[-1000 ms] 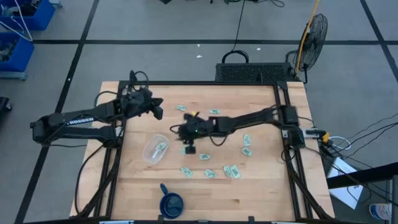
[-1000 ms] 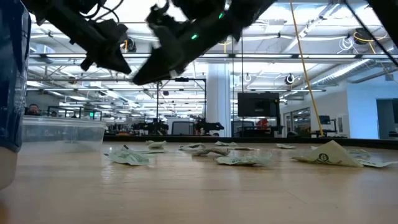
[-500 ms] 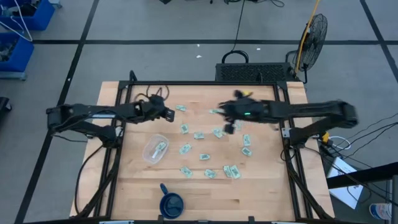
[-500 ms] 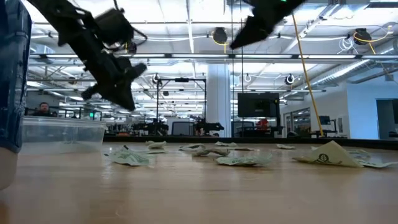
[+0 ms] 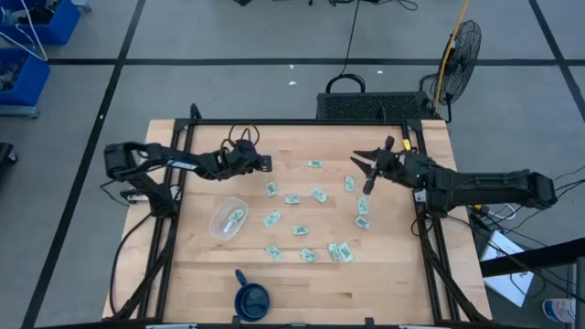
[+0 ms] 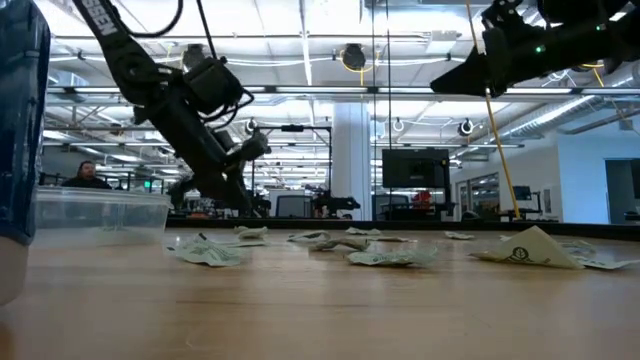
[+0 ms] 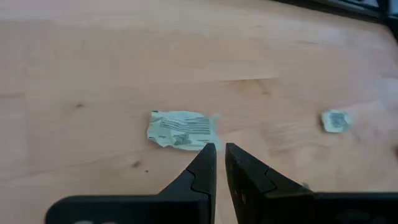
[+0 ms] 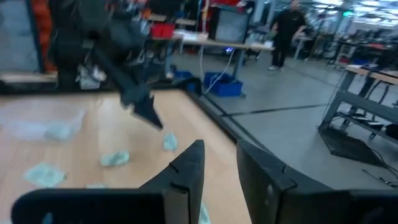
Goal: Pick and place Stevia / Truvia into bins
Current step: Put the stevia packet into the transparent container
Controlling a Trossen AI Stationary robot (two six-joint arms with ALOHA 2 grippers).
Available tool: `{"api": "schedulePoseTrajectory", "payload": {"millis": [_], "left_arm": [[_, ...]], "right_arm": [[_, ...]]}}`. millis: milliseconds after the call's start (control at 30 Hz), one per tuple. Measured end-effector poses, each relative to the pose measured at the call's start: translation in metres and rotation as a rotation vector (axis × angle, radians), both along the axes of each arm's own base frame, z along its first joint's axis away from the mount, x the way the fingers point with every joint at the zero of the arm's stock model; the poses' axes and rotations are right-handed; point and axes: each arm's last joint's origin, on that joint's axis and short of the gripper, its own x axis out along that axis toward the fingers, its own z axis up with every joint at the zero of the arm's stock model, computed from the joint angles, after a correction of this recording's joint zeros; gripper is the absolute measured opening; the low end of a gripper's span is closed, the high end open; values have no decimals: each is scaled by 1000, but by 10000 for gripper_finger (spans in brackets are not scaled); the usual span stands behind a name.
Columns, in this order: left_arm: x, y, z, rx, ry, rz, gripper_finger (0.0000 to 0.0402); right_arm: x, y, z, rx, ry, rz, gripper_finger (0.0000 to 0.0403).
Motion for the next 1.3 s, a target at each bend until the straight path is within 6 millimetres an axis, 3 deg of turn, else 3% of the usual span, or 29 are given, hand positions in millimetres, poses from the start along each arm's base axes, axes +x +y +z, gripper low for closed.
{"api": "schedulePoseTrajectory", "payload": {"millis": [133,400,667,1300], "left_arm": [[2,2,-9,-24,1,16,40],[0,4,-5,-9,-4,41,40],[-8,3,-12,-18,96,129,40],[-6,5,-11,19,69,157,40]], "right_arm": [[-2,-2,-2,15,6,-17,86],[-2,-2,-3,15,26,-16,86],[-2,-2,-1,9,-2,-16,86],[-1,-2,10,-36,-100,-11,86]]}}
